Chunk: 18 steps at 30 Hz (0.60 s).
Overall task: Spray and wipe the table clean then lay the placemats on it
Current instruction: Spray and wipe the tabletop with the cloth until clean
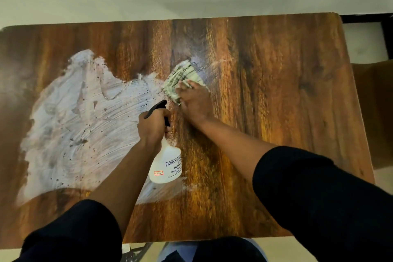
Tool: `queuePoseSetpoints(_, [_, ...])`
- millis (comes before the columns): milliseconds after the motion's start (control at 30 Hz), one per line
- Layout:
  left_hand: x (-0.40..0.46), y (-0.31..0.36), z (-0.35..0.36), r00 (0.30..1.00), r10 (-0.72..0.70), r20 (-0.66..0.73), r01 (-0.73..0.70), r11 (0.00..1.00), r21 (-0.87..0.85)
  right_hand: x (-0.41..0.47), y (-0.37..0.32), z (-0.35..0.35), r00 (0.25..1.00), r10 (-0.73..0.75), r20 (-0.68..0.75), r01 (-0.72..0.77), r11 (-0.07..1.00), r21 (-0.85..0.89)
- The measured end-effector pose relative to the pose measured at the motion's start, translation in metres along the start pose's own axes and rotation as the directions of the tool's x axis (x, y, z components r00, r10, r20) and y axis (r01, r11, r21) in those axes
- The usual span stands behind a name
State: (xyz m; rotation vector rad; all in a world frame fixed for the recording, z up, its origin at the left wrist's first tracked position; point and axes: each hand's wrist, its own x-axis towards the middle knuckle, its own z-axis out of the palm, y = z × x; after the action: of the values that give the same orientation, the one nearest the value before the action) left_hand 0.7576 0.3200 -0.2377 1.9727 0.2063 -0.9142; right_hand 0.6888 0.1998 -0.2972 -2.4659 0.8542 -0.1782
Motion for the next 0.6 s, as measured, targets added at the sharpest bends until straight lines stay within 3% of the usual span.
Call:
queuePoseSetpoints(67, [0.001,0.001,0.003,1.000,0.001,-0.019,-0.001,1.000,0.013,0.000,0.005,0.001,0.988,-0.117,0.099,0.117,0.993,0.007])
queuePoseSetpoints(167, [0.004,0.002,0.002,1.000,-0.008,-0.024,0.009,1.000,0.011,0.013,0.031,-0.012,0.982,-0.158,0.102,0.156,0.987,0.030])
queuePoseSetpoints(267, [0.003,-0.001,-0.002,1.000,-0.011,-0.015,0.011,1.000,0.011,0.034,0.062,-0.036,0.998,0.043,-0.040,-0.042,0.998,0.035])
queuePoseSetpoints(400, [0.000,-0.007,-0.010,0.999,-0.008,-0.037,0.008,1.000,-0.011,0.063,0.103,-0.058,0.929,0.325,-0.176,-0.313,0.945,0.092])
queuePoseSetpoints(533, [-0.005,-0.013,-0.018,0.999,-0.011,-0.036,0.009,0.999,-0.045,0.068,0.078,-0.048,0.873,0.437,-0.216,-0.427,0.899,0.096])
queuePoseSetpoints(600, [-0.005,-0.015,-0.023,0.998,-0.009,-0.055,0.006,0.998,-0.068,0.066,0.052,-0.032,0.881,0.420,-0.217,-0.402,0.907,0.126])
